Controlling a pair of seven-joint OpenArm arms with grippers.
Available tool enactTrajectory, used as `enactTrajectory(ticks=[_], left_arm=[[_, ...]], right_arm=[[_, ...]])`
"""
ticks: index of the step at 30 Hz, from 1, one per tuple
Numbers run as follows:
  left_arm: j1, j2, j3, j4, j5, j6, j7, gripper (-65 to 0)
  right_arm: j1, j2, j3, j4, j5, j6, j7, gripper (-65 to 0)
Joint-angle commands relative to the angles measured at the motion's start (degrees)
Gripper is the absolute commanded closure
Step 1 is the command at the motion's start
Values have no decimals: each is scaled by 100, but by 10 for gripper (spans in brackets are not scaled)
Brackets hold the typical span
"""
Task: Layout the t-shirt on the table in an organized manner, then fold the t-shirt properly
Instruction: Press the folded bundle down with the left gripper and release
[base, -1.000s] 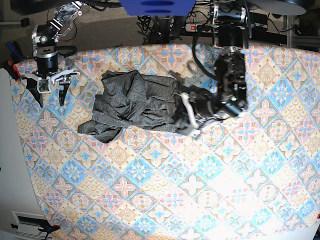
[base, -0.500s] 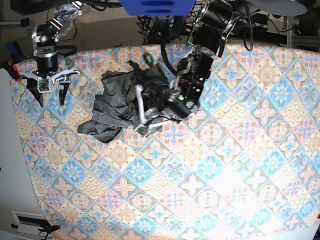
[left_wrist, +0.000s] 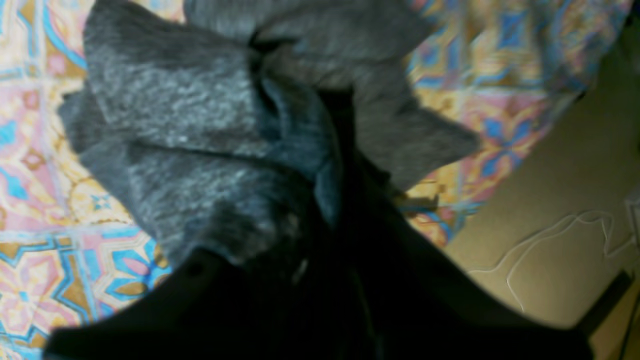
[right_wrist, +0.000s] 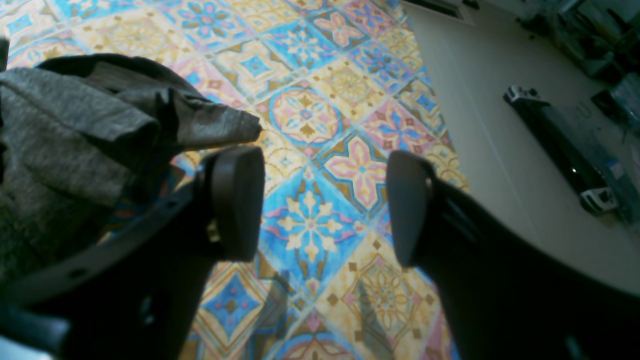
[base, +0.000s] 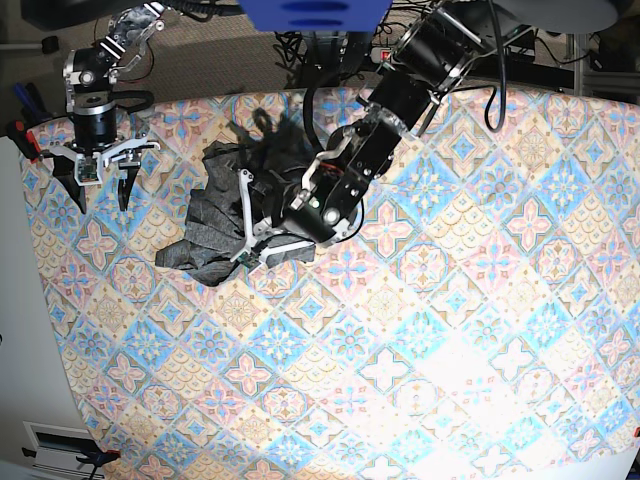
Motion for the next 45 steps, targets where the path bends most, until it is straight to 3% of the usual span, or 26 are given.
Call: enactTrajectory(ticks=[1, 5, 8, 12, 18, 22, 28, 37, 42, 45], left_arm=[[-103, 141, 4, -4, -72, 11, -57, 0], [-59, 263, 65, -171, -72, -24, -119, -261], [-94, 263, 584, -171, -80, -33, -514, -337], [-94, 263, 971, -233, -72, -33, -1341, -306], [-77, 263, 1015, -953, -72, -33, -2993, -245], [134, 263, 1023, -496, -80, -33, -3670, -221], [574, -158, 997, 1033, -36, -33, -3837, -212], [1066, -1327, 865, 1895, -36, 11, -3820, -211], [987, -1301, 557, 1165, -28, 11, -3811, -211], [433, -1002, 557, 84, -72, -33, -3811, -211]], right_arm=[[11, 40, 20, 107, 118, -34, 162, -372], [11, 40, 20, 99, 118, -34, 162, -372], [29, 40, 20, 99, 118, -34, 162, -372], [37, 40, 20, 99, 109, -34, 162, -372], [20, 40, 20, 99, 118, -34, 162, -372], [20, 40, 20, 72, 118, -34, 162, -372], [11, 40, 20, 55, 118, -34, 162, -372], [29, 40, 20, 37, 118, -34, 162, -372], [20, 40, 20, 28, 118, -34, 162, -372], [11, 40, 20, 28, 118, -34, 162, -372]])
